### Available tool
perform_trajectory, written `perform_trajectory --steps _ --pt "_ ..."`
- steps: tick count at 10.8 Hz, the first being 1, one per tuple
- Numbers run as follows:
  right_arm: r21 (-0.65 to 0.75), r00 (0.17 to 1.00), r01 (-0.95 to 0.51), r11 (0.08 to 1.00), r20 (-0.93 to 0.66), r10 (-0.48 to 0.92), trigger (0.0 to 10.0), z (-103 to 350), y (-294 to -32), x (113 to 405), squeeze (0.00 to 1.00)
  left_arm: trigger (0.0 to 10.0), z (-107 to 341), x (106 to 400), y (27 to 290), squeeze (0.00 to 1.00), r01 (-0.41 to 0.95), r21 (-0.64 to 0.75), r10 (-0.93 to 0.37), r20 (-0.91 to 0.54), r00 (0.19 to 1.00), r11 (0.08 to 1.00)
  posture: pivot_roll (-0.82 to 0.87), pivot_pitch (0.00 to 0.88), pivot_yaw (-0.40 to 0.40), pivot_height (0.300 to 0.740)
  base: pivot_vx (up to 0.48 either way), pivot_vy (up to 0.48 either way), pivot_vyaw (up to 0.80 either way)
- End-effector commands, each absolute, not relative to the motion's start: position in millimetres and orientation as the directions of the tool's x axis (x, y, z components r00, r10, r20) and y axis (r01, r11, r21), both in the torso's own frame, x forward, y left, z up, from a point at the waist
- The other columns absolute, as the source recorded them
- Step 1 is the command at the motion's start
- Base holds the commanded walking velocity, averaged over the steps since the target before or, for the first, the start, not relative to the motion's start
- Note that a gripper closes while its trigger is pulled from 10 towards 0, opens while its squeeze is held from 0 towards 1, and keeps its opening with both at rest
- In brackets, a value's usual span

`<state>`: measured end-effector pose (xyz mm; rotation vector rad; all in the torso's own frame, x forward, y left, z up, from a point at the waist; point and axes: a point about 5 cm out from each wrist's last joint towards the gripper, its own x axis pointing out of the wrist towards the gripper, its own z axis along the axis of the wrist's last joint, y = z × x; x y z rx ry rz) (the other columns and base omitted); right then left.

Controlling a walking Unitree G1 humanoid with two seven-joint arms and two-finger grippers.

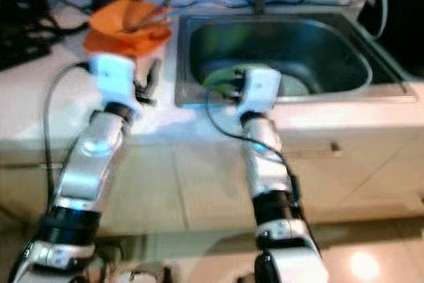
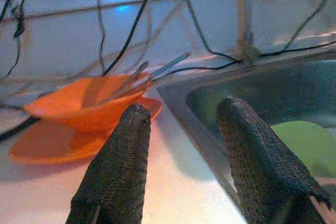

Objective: Kitchen organization

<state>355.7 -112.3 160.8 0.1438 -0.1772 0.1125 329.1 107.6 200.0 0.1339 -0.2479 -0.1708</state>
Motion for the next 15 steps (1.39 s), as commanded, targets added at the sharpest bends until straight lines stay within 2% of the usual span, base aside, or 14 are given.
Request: perform_trajectory --steps 1,7,9,12,15 --pt "0.151 0.975 -0.135 0.979 0.194 0.104 10.0 164.6 -107.3 355.6 0.00 10.0 201.0 329.4 113.4 0.00 0.126 0.170 -0.164 0.232 0.959 0.977 0.10 0.061 0.030 0.740 0.000 0.000 0.00" --pt "0.120 0.975 -0.149 0.982 0.184 0.125 10.0 163.8 -105.1 355.8 0.00 10.0 206.8 329.7 113.4 0.00 0.126 0.124 -0.154 0.255 0.955 0.984 0.10 0.079 0.033 0.740 0.000 0.000 0.00" --pt "0.113 0.970 -0.164 0.980 0.198 0.139 10.0 164.5 -103.0 354.8 0.00 10.0 207.6 331.4 115.2 0.00 0.120 0.121 -0.147 0.248 0.958 0.985 0.11 0.088 0.034 0.740 0.000 0.000 0.77" --pt "0.110 0.971 -0.171 0.979 0.188 0.149 10.0 163.8 -101.9 355.0 0.00 10.0 205.7 332.7 117.2 0.00 0.115 0.124 -0.142 0.234 0.962 0.986 0.11 0.090 0.033 0.740 0.000 0.000 0.00" --pt "0.104 0.971 -0.174 0.979 0.184 0.153 10.0 163.1 -101.2 355.2 0.00 10.0 205.0 333.9 119.0 0.00 0.109 0.129 -0.137 0.229 0.964 0.986 0.11 0.091 0.033 0.740 0.305 0.000 0.00"
